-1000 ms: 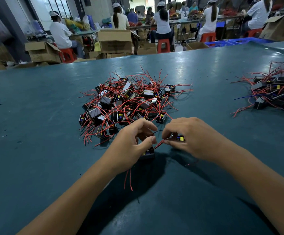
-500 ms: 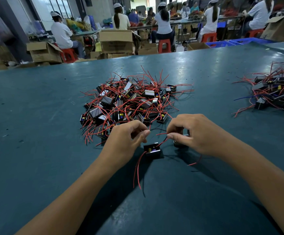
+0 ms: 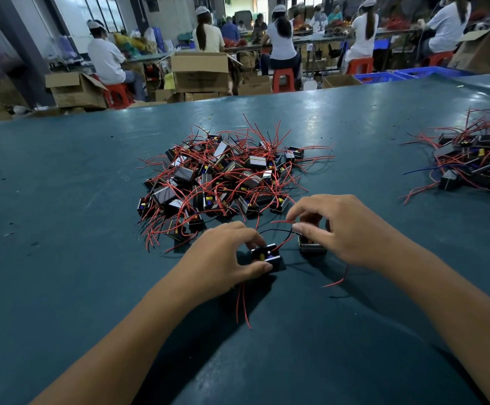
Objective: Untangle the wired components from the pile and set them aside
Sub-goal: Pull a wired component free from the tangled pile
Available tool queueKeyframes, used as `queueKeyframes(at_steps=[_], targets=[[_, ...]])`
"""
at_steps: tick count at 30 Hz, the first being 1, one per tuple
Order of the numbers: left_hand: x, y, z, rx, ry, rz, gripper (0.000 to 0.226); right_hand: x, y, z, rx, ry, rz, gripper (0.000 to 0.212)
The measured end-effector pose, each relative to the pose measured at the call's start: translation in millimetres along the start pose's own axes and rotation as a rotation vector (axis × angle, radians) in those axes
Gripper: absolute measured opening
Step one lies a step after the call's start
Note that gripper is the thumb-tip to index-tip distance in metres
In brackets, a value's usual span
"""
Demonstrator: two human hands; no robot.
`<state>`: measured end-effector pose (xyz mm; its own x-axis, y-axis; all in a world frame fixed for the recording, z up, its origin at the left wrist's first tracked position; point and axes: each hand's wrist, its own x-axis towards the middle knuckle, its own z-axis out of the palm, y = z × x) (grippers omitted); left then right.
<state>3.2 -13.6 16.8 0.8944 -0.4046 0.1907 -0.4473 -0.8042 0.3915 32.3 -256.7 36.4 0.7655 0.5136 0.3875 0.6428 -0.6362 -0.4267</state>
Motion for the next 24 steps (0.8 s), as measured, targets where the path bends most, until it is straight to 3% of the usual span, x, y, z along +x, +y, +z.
queueKeyframes(at_steps=[4,11,13,17,24], targets=[[1.0,-0.1,-6.2,0.026,-0.04,-0.009,0.026,-0.1,0.6,-0.2,-0.013,0.026,0.032,0.005],[-6.1,-13.5,-38.0,0.0,-0.278,-0.044,0.023,-1.0,-1.7,0.7,-0.003,0.053,0.072,0.008],[-6.7,-11.7,-39.5,0.017,-0.222,-0.009,0.026,-1.0,-2.5,1.8,0.005,0.055,0.069,0.01],[-4.7,4.8,-31.0,-0.144,0.052,0.113,0.018,-0.5,-2.8,3.8,0.002,0.052,0.061,0.013],[-3.4,11.7,-9.6,-0.228,0.032,0.121,0.01,-1.5,-6.0,7.3,0.044,0.065,0.07,0.012]])
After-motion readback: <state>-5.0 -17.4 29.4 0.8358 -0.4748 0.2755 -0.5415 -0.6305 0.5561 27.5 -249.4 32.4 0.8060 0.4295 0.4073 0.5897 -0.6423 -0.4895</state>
